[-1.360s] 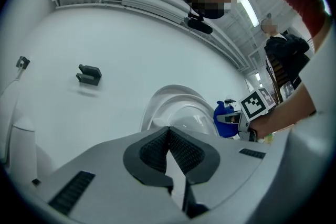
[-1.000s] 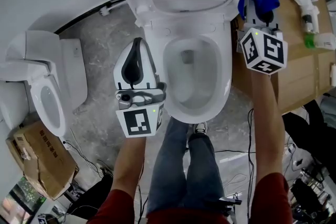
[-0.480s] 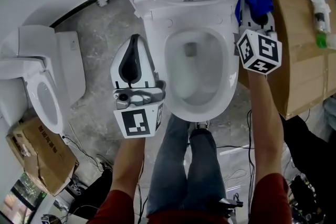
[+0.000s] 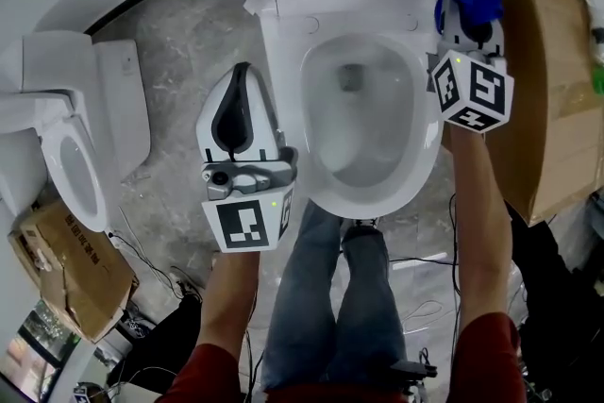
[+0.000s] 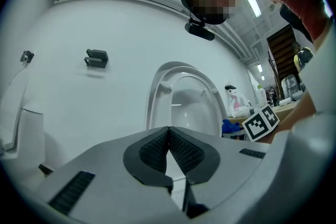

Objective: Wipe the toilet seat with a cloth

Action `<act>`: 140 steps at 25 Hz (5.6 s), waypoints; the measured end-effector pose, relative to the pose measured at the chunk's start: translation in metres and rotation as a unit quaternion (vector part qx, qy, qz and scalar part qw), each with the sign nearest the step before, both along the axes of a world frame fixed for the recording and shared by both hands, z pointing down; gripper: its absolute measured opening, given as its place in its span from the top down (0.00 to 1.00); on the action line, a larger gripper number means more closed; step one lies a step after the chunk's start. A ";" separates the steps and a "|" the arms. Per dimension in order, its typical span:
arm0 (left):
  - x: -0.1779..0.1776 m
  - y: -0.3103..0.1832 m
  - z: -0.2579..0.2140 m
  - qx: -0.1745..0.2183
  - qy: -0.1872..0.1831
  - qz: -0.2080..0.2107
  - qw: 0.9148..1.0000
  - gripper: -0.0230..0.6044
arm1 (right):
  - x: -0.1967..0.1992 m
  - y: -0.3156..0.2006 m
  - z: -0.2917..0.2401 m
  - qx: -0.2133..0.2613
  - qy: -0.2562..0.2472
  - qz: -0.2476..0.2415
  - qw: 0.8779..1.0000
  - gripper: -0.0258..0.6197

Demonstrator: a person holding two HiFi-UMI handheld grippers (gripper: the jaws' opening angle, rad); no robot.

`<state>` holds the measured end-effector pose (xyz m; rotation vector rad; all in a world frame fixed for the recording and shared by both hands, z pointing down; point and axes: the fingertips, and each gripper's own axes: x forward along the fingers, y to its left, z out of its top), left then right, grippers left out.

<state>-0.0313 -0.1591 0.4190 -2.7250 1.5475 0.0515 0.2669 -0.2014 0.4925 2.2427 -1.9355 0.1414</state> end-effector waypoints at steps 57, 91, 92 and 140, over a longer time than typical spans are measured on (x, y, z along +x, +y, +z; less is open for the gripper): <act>0.015 0.027 -0.197 -0.025 0.029 0.014 0.999 0.94 | -0.149 0.087 -0.259 0.076 -0.064 -0.118 0.988 0.88; 0.189 -0.102 -0.237 0.022 -0.584 0.218 0.781 0.46 | -0.064 0.207 -0.387 0.092 -0.052 -0.043 0.993 0.88; 0.190 -0.102 -0.238 0.026 -0.585 0.217 0.781 0.47 | -0.061 0.208 -0.386 0.092 -0.054 -0.039 0.993 0.88; 0.079 0.266 -0.119 -0.104 -0.579 0.469 0.659 0.70 | -0.102 0.287 -0.351 0.057 -0.093 -0.082 0.991 0.88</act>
